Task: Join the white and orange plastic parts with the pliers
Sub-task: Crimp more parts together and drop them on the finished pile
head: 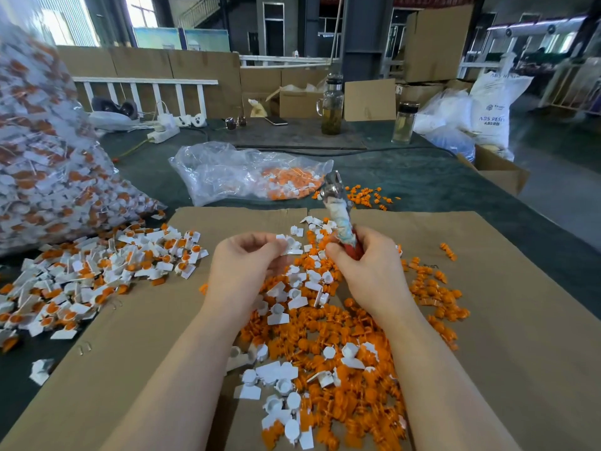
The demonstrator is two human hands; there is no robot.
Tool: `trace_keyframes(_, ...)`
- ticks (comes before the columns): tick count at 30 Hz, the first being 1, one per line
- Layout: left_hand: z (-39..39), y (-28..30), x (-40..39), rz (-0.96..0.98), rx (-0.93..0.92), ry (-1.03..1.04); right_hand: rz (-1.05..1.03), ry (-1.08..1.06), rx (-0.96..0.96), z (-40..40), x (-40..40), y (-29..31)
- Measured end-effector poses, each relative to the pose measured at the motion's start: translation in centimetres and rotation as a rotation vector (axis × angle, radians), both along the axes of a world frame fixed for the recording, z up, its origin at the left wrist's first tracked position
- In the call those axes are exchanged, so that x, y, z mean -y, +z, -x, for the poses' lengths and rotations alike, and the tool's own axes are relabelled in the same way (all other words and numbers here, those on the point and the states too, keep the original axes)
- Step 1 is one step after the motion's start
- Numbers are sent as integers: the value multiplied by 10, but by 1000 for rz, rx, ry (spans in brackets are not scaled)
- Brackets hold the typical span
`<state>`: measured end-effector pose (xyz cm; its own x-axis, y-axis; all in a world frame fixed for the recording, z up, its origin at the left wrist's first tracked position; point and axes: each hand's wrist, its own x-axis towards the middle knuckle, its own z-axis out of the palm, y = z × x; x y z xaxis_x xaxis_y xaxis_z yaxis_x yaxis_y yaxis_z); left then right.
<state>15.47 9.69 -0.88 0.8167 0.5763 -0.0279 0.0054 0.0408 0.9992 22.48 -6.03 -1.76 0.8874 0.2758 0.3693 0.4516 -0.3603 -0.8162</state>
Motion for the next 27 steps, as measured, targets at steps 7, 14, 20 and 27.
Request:
trace_keyframes(7,-2,1,20,217,41,-81,-95,42,37,10,-8,4)
trace_keyframes(14,0,2,28,271,126,-107,-84,-54,53,11,-8,3)
trace_keyframes(20,0,2,32,201,195,-80,-57,-87,108,13,-10,2)
trace_keyframes(27,1,0,33,2,223,-36,-72,-76,105,13,-11,1)
